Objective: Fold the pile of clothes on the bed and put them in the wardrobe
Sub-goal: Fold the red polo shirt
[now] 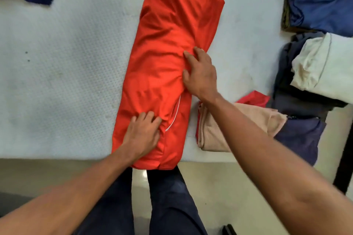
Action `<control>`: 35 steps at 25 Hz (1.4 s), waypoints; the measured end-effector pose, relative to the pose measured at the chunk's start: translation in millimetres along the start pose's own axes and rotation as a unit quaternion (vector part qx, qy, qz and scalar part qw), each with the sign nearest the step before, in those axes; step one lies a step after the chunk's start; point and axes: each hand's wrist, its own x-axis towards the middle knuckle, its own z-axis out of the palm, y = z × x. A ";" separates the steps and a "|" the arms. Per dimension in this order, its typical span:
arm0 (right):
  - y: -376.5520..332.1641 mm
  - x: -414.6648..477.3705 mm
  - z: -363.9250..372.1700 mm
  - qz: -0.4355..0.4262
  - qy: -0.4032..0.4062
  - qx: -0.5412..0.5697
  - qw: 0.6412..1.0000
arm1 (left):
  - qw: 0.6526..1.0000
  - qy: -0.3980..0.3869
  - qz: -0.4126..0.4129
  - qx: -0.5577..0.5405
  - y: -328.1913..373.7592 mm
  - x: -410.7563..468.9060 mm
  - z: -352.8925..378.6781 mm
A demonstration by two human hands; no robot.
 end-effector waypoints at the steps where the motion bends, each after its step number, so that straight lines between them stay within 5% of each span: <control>1: -2.7 -15.5 9.9 0.044 0.011 0.023 0.999 | 1.000 0.000 -0.003 0.013 -4.9 -2.5 1.5; 6: -21.5 -69.6 21.2 0.174 0.102 0.155 0.967 | 0.994 -0.079 0.075 0.007 -17.7 -58.5 31.0; 12: -52.6 -172.6 41.9 0.341 -0.102 0.210 0.911 | 0.977 -0.173 0.127 -0.003 -28.5 -99.6 40.6; 17: -84.4 -213.1 66.3 0.401 -0.086 0.210 0.887 | 0.945 -0.288 0.124 -0.096 -22.4 -72.7 26.4; 19: -86.8 -221.2 69.8 0.444 0.003 0.257 0.858 | 0.913 -0.352 0.016 -0.207 -18.1 -68.1 29.1; 22: -82.3 -237.8 71.4 0.481 0.104 0.303 0.816 | 0.869 -0.237 -0.204 -0.382 -23.8 -72.3 30.6; 23: -81.5 -242.7 72.1 0.490 0.124 0.309 0.806 | 0.895 -0.197 -0.196 -0.348 -27.3 -76.3 24.6; 26: -75.3 -249.1 80.6 0.508 0.155 0.325 0.782 | 0.988 -0.125 0.010 -0.092 -40.9 -95.8 13.1; 29: -81.6 -256.0 88.0 0.511 0.058 0.358 0.779 | 0.961 -0.224 0.092 0.136 -50.9 -111.3 14.2; 32: -96.0 -274.4 97.7 0.493 -0.049 0.228 0.838 | 0.939 -0.235 0.171 0.184 -55.7 -118.3 23.2; 35: -103.4 -288.9 102.7 0.509 0.026 0.265 0.819 | 0.953 -0.183 0.196 0.138 -46.9 -120.4 34.4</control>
